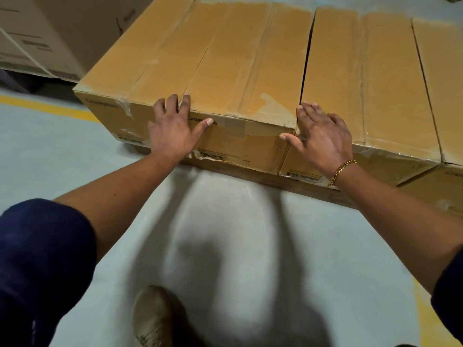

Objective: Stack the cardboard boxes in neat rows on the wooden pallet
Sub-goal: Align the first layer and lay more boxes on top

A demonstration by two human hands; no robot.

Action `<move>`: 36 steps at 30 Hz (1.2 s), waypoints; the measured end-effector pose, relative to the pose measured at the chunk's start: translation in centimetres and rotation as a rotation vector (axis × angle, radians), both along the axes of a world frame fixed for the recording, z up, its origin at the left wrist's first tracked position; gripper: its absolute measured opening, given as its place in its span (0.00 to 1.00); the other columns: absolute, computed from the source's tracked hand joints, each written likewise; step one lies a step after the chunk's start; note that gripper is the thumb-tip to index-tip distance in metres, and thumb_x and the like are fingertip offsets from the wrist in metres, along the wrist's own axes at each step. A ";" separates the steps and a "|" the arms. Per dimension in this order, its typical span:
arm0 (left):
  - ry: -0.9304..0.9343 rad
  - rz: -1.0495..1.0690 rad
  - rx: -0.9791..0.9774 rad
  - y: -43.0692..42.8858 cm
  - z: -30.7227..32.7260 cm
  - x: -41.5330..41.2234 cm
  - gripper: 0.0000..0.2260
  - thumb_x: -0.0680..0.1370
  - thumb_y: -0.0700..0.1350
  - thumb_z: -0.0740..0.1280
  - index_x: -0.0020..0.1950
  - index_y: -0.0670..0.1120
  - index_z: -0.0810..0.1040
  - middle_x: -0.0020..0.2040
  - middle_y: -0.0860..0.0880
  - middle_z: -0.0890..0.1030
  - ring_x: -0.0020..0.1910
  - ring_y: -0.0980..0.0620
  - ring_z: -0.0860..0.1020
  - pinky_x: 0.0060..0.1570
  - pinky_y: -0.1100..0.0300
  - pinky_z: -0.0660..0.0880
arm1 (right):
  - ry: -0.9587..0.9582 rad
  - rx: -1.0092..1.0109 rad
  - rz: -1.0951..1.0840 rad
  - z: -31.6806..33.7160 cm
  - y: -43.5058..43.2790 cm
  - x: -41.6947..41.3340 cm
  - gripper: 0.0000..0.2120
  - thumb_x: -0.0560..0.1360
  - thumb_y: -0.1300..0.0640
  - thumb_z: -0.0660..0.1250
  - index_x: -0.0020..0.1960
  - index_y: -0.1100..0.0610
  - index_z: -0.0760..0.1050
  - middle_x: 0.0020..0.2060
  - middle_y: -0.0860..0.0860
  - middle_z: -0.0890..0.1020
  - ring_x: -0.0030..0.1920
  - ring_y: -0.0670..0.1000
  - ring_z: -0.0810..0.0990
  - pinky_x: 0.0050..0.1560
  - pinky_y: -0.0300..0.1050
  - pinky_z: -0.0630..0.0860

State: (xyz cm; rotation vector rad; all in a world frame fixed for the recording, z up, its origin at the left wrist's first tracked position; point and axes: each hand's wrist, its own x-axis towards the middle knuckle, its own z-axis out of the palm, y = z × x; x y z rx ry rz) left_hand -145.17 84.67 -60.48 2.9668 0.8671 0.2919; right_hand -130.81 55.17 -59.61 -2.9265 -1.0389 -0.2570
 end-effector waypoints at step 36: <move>-0.268 -0.028 -0.768 29.5 -1.8 -6.0 0.39 0.74 0.63 0.74 0.79 0.52 0.62 0.63 0.56 0.77 0.59 0.54 0.75 0.56 0.59 0.71 | 0.077 -0.093 0.114 2.2 28.7 -4.6 0.52 0.70 0.17 0.44 0.81 0.51 0.59 0.81 0.51 0.60 0.81 0.53 0.57 0.76 0.59 0.62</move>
